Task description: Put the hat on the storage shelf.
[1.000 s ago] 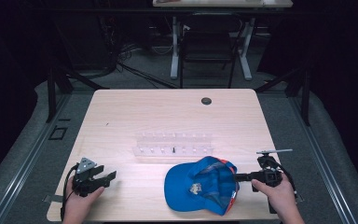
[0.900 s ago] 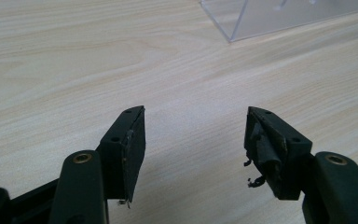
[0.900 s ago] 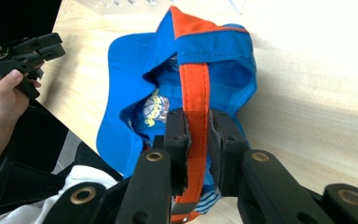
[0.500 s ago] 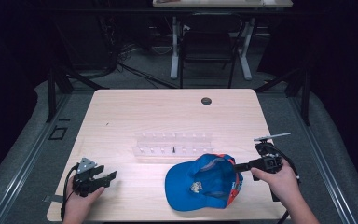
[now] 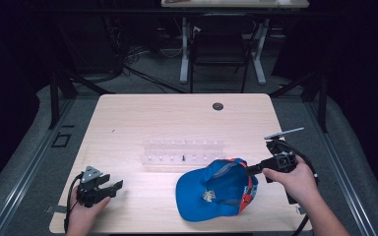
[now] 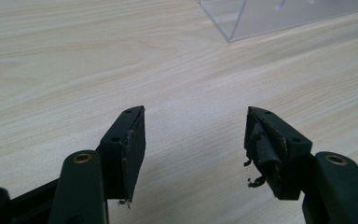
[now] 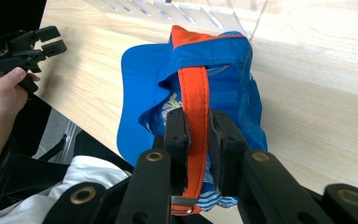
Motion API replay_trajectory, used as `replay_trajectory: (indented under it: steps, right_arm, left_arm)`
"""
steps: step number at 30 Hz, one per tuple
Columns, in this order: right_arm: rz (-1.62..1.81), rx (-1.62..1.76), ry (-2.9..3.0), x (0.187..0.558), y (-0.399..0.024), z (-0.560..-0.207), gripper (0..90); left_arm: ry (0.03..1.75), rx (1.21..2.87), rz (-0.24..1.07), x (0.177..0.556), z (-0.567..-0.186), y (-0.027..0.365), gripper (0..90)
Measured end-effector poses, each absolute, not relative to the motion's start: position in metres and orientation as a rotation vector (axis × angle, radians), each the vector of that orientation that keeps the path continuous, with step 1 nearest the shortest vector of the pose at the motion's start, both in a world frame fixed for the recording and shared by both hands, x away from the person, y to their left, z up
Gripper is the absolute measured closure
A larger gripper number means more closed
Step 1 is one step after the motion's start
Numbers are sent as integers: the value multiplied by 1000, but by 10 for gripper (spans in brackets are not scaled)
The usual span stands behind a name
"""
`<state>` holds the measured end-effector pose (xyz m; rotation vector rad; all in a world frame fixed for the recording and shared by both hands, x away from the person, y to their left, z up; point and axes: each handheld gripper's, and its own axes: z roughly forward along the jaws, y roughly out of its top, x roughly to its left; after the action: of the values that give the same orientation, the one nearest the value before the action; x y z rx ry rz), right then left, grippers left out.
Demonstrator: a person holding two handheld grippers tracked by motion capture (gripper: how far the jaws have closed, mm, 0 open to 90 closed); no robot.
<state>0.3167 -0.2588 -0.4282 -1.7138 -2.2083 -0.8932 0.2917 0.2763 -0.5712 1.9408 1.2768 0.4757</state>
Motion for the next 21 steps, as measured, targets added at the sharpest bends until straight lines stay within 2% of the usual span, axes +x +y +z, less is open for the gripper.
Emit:
replay_trajectory:
  steps: [21]
  right_arm:
    - [-869,-1673,-2146,324,-237,-383,784]
  left_arm:
    - [1275,1942,478,291,-571,275,390]
